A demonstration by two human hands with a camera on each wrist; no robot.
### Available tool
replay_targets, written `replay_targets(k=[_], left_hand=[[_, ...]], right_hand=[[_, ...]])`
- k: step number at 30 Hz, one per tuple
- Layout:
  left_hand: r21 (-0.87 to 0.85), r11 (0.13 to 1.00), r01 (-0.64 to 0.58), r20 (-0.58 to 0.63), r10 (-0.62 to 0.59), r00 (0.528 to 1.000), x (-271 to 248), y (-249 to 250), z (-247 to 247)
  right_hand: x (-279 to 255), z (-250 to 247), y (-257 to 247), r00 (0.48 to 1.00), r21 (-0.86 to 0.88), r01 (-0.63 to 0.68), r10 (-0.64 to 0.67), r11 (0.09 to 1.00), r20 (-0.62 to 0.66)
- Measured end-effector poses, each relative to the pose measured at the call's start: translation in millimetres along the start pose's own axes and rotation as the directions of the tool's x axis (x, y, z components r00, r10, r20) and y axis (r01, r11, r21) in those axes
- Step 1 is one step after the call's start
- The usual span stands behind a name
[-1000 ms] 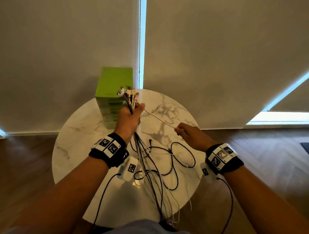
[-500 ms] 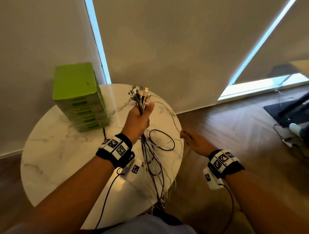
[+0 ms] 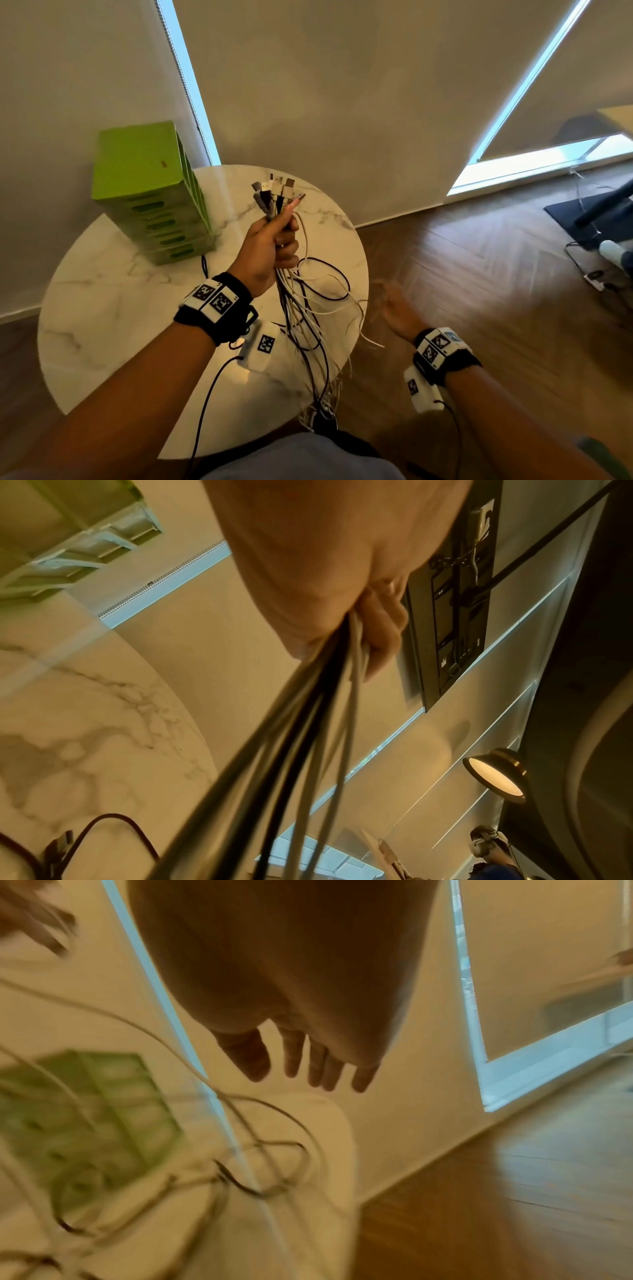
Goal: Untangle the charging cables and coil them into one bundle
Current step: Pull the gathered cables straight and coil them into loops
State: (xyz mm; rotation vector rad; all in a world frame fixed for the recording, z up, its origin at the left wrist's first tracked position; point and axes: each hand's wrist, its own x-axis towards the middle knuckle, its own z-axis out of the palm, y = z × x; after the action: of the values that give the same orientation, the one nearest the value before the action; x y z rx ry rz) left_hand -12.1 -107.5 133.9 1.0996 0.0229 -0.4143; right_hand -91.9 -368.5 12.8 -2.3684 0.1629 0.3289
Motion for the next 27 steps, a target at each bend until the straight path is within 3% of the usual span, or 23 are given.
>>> replay_targets(k=[3, 5, 9, 13, 16, 19, 22, 24, 26, 27], left_hand=[[0.015, 0.999, 0.043, 0.028, -0.043, 0.999, -6, -2, 5], [0.037, 0.997, 0.064, 0.045, -0.066, 0.997, -9, -4, 7], [0.094, 0.994, 0.063, 0.036, -0.066, 0.997, -9, -10, 6], [0.026, 1.0, 0.01, -0.114, -0.007, 0.994, -2, -17, 3], [0.032, 0.999, -0.025, -0.247, 0.032, 0.968, 4, -18, -3], [0.046, 0.997, -0.055, -0.278, 0.066, 0.958, 10, -20, -9], [0.006, 0.998, -0.059, -0.235, 0.059, 0.97, 13, -22, -9], [0.052, 0.998, -0.045, -0.177, 0.054, 0.983, 12, -21, -4], [0.09, 0.995, -0.044, -0.094, 0.052, 0.994, 11, -22, 4], [0.1, 0.994, -0.047, -0.048, 0.052, 0.997, 9, -22, 8]], right_hand=[[12, -7, -65, 0.99, 0.371, 0.143, -0.14, 0.918, -0.033], [17, -11, -104, 0.977, 0.523, 0.186, -0.215, 0.832, -0.005], [24, -17, -145, 0.949, 0.537, 0.289, -0.311, 0.793, -0.05], [23, -24, -140, 0.9, 0.456, 0.429, -0.415, 0.78, -0.136], [13, -37, -129, 0.877, 0.504, 0.417, -0.481, 0.757, -0.003], [3, -52, -115, 0.862, 0.559, 0.365, -0.497, 0.745, 0.099], [5, -48, -96, 0.894, 0.376, 0.281, -0.383, 0.883, 0.234], [9, -36, -80, 0.89, 0.032, 0.238, -0.231, 0.971, 0.393], [10, -22, -69, 0.902, -0.258, 0.251, -0.129, 0.933, 0.411], [10, -16, -68, 0.926, -0.295, 0.245, -0.133, 0.924, 0.352]])
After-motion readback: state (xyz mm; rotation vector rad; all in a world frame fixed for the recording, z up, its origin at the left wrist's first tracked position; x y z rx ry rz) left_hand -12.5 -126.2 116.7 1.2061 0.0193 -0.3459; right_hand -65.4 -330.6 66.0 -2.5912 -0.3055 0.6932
